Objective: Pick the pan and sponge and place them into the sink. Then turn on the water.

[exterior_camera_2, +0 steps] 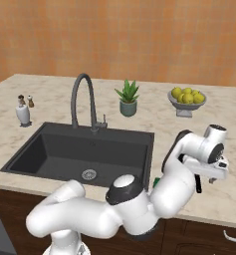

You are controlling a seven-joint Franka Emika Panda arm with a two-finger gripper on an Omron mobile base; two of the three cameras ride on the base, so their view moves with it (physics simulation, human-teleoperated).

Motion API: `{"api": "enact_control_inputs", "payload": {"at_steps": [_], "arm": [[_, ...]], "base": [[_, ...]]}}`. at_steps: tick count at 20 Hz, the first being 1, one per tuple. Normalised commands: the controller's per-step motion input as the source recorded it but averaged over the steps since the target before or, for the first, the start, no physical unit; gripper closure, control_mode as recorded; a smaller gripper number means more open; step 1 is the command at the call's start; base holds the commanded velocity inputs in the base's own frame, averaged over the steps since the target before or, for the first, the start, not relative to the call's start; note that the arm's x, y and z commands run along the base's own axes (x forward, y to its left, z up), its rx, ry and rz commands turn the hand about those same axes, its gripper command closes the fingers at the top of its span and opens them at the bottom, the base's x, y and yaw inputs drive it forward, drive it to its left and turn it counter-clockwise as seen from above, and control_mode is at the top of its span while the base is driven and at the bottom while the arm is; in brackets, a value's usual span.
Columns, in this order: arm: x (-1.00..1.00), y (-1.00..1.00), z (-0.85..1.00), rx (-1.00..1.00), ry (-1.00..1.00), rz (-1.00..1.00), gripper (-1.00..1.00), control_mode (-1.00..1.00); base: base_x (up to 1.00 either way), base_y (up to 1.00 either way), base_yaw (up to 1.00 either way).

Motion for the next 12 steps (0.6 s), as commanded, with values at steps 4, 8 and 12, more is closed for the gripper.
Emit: {"api": "enact_control_inputs", "payload": {"at_steps": [4, 8, 12], "arm": [[0.1, 0.0, -0.51, 0.0, 0.0, 0.03, -1.0, -1.0], [0.03, 0.0, -0.51, 0.0, 0.01, 0.01, -1.0, -1.0], [0.0, 0.05, -0.5, 0.0, 0.03, 0.0, 1.0, -1.0]], "base": [[0.0, 0.0, 0.0], [0.0, 0.0, 0.0], [0.0, 0.0, 0.0]]}}
